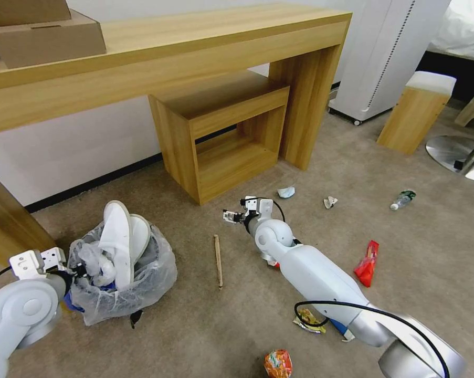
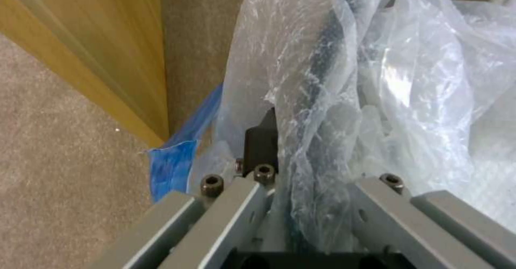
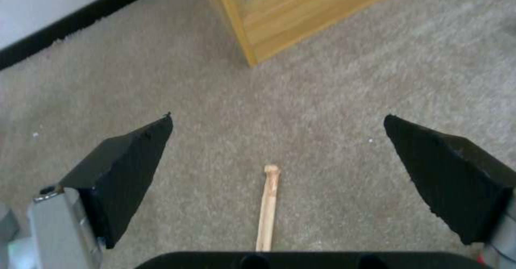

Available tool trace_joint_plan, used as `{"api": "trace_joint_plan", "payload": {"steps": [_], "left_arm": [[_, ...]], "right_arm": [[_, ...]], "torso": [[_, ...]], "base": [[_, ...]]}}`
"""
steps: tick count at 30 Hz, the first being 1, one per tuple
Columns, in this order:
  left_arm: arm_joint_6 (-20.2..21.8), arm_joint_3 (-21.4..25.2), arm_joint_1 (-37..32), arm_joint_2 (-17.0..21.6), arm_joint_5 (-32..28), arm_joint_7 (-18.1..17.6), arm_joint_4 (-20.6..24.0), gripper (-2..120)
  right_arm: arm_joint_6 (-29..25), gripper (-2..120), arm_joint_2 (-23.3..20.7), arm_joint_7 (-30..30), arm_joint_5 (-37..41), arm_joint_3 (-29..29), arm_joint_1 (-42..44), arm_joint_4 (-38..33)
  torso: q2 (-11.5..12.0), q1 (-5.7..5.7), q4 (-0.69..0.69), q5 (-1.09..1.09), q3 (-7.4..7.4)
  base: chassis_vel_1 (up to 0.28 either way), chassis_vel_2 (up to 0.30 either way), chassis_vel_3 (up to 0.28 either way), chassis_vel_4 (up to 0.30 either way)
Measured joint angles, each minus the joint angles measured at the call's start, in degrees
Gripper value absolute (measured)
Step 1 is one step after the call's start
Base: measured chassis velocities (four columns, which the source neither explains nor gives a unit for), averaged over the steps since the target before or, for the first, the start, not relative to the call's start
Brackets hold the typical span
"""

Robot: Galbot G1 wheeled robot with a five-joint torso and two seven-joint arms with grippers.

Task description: Pick up the trash bin and place the garbage on the floor into it.

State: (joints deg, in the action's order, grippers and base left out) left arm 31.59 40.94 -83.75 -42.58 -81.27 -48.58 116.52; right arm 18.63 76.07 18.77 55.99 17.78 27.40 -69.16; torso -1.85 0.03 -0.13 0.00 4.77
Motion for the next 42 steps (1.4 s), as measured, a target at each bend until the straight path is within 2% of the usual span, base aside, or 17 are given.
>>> {"api": "trace_joint_plan", "payload": {"steps": [5, 7, 10, 15, 24, 27, 31, 32, 35, 37, 42], "left_arm": [[0.00, -0.04, 0.01, 0.27, -0.07, 0.00, 0.47, 0], [0.00, 0.05, -0.14, 0.28, -0.08, 0.00, 0.51, 0], [0.00, 0.44, -0.81, 0.29, 0.32, 0.16, 0.59, 0], [0.00, -0.04, -0.86, -0.21, 0.82, 0.36, 0.68, 0], [0.02, -0.04, -1.59, -0.22, 1.60, 0.89, 0.69, 0], [0.02, 0.16, -2.07, -0.46, 2.09, 1.29, 0.94, 0], [0.02, 0.17, -2.38, -0.52, 2.59, 1.52, 1.06, 0], [0.02, 0.17, -2.38, -0.52, 2.59, 1.52, 1.06, 0], [-0.05, -0.34, -2.31, -0.68, 3.05, 1.81, 1.06, 0], [-0.08, -0.54, -2.27, -0.77, 3.18, 1.82, 1.06, 0], [-0.08, -0.82, -2.62, -1.40, 3.94, 1.89, 1.42, 0]], "right_arm": [[-1.69, 100, 1.64, -0.41, -0.94, 0.42, 0.42, 1.95], [-0.66, 100, 1.49, 1.78, -1.11, 0.39, 0.79, 0.76], [4.69, 100, 0.15, 9.26, 2.45, -0.19, 1.97, -3.74], [6.94, 100, -1.30, 12.64, 2.90, -2.50, 5.04, -5.34], [9.61, 100, -1.22, 15.78, 3.39, -7.64, 7.25, -4.87], [8.08, 100, -1.53, 13.15, 2.41, -11.94, 8.36, -4.04], [7.18, 100, -3.11, 9.39, 0.51, -14.94, 10.17, -3.39], [7.18, 100, -3.11, 9.39, 0.51, -14.94, 10.17, -3.39], [3.48, 100, -4.91, 3.61, -4.60, -15.16, 12.06, -1.07], [1.75, 100, -5.14, 1.89, -5.63, -15.17, 12.56, -0.34], [-2.69, 100, -4.18, -1.64, -9.14, -14.42, 12.88, 3.97]], "torso": [[0.00, 0.00, 0.01, 0.00, 0.00], [0.00, 0.00, 0.00, 0.00, 0.00], [0.00, 0.00, 0.00, 0.00, 0.00], [0.00, 0.00, -0.02, 0.00, 0.00], [0.00, 0.00, 0.00, 0.00, 0.00], [0.00, 0.00, 0.00, 0.01, 0.00], [0.00, 0.00, 0.00, 0.01, 0.00], [0.00, 0.00, 0.00, 0.01, 0.00], [0.00, 0.00, -0.02, 0.02, 0.00], [0.00, 0.00, -0.02, 0.01, 0.00], [0.00, 0.00, 0.00, 0.01, 0.00]], "base": [[0.000, 0.000, 0.000, 0.000], [0.000, 0.000, 0.000, 0.000], [0.000, 0.000, 0.000, 0.000], [0.000, 0.000, 0.000, 0.000], [0.000, 0.000, 0.000, 0.000], [0.000, 0.000, 0.000, 0.000], [0.000, 0.000, 0.000, 0.000], [0.000, 0.000, 0.000, 0.000], [0.000, 0.000, 0.000, 0.000], [0.000, 0.000, 0.000, 0.000], [0.000, 0.000, 0.000, 0.000]]}}
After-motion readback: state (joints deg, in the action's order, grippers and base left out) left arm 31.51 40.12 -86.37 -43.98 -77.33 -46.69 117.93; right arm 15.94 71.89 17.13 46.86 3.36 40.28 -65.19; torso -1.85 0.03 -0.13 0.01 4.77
